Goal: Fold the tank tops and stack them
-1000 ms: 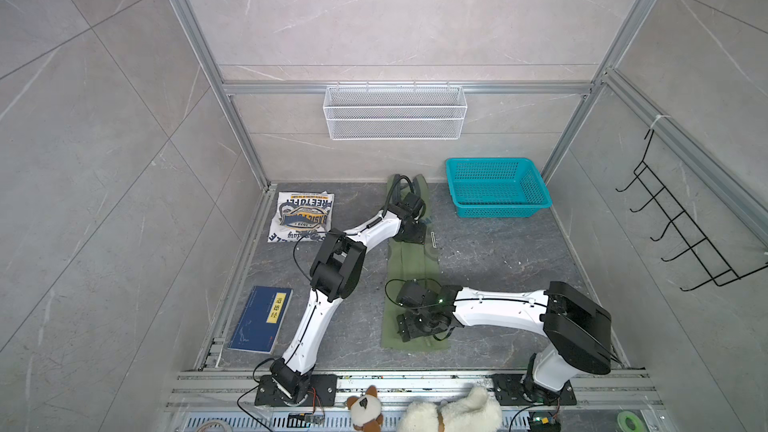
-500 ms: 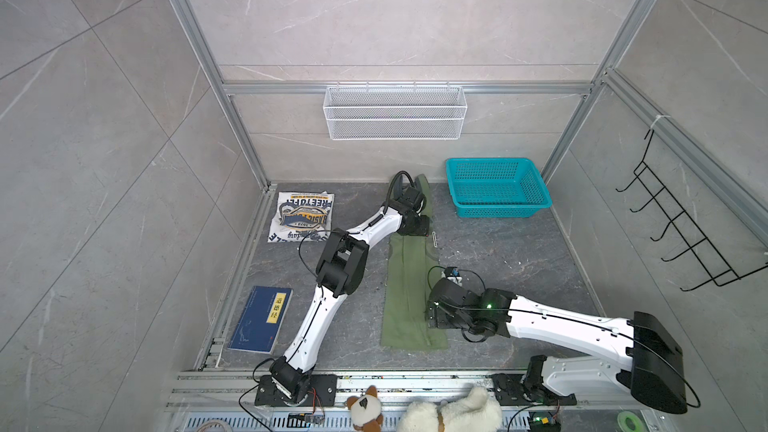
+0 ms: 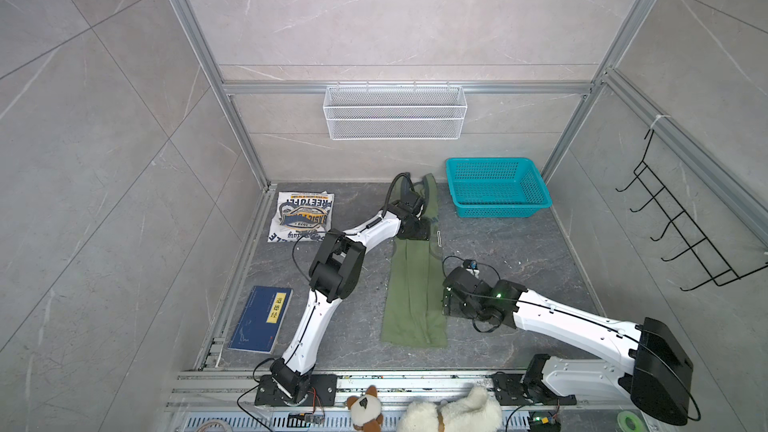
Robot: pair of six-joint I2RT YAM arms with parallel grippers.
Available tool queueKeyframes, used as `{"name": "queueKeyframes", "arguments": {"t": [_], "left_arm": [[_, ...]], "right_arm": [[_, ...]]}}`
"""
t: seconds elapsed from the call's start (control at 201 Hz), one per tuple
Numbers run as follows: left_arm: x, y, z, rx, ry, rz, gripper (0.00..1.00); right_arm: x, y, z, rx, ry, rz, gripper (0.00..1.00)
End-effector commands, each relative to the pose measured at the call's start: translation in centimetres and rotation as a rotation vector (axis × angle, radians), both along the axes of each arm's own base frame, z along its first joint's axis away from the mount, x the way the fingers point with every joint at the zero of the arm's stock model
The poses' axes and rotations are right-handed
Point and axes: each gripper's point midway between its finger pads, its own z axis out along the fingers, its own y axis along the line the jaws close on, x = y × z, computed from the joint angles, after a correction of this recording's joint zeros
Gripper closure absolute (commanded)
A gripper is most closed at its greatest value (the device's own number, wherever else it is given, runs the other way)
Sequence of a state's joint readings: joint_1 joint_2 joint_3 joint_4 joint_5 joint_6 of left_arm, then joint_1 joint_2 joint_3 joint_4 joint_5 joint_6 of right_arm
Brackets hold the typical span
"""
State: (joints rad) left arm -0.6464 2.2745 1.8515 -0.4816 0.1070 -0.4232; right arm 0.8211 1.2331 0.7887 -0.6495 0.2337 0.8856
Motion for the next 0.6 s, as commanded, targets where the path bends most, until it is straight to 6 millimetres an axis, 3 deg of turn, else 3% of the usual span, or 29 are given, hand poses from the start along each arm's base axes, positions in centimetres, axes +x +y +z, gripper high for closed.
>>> {"name": "queueKeyframes", "arguments": {"t": [0.0,0.114,0.338,0.468,0.592], "left_arm": [[-1.2,2.5,9.1,-0.046,-0.145,0.066,0.32],[-5.0,5.9,9.6,-0.032,-0.124,0.113,0.31],[-16.1,13.2,3.4,0.027,0.080,0.189,0.35],[-22.2,14.2,0.7,0.023,0.182,0.183,0.36],[-26.1,14.2,-0.8,0.030,0.230,0.171,0.37]], "right_arm": [[2.9,1.3,2.9,0.074,-0.063,0.061,0.17],[3.5,2.1,2.4,0.061,-0.009,0.081,0.19],[-0.6,3.2,-0.6,0.109,0.107,0.142,0.23],[-4.0,4.5,-2.8,0.117,0.181,0.178,0.23],[-6.0,4.0,-4.7,0.135,0.238,0.151,0.21]]}}
